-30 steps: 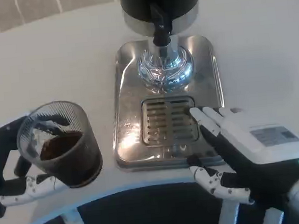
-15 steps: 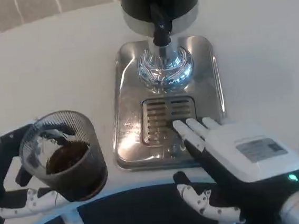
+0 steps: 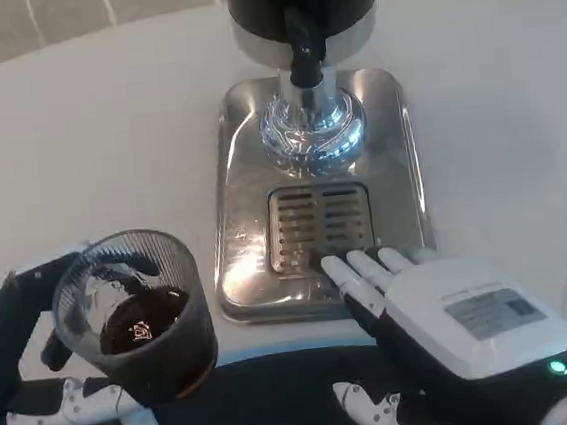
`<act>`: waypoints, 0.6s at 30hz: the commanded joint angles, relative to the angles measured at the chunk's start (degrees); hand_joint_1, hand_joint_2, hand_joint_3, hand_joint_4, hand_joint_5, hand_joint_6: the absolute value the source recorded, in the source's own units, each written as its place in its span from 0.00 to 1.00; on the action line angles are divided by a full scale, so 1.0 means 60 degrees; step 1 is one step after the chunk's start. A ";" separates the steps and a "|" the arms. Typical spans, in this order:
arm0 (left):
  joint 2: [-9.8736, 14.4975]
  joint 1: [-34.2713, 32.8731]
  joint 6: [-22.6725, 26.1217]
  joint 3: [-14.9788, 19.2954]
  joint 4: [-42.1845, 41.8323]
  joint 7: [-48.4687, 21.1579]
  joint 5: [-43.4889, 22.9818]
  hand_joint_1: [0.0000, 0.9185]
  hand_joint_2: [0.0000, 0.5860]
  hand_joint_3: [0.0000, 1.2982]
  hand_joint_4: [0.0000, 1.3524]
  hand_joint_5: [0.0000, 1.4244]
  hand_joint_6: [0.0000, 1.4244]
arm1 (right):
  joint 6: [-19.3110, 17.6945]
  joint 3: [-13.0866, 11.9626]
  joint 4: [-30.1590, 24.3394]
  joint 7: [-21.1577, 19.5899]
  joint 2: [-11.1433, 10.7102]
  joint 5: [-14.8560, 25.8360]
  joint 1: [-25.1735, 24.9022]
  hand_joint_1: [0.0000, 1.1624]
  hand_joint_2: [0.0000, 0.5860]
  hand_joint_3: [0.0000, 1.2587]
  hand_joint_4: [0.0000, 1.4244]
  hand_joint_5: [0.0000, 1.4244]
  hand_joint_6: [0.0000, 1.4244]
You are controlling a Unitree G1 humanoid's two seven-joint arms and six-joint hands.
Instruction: Grasp the cup under the faucet to collect the drink, then remove the cup.
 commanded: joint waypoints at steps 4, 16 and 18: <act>-0.0079 0.0005 -0.0253 0.0014 -0.0193 -0.0167 -0.0211 0.59 0.13 0.78 0.90 1.00 1.00 | -0.0248 0.0033 -0.0167 0.0162 0.0263 -0.0214 0.0197 0.15 0.96 0.00 0.00 0.00 0.00; -0.0106 -0.0197 -0.0142 0.0058 -0.0092 -0.0281 -0.0214 0.59 0.13 0.78 0.90 1.00 1.00 | -0.0356 -0.0008 -0.0110 0.0235 0.0529 -0.0366 0.0207 0.15 0.96 0.00 0.00 0.00 0.00; -0.0102 -0.0210 -0.0140 0.0065 -0.0080 -0.0285 -0.0222 0.59 0.13 0.78 0.90 1.00 1.00 | -0.0365 -0.0018 -0.0105 0.0247 0.0541 -0.0366 0.0202 0.15 0.96 0.00 0.00 0.00 0.00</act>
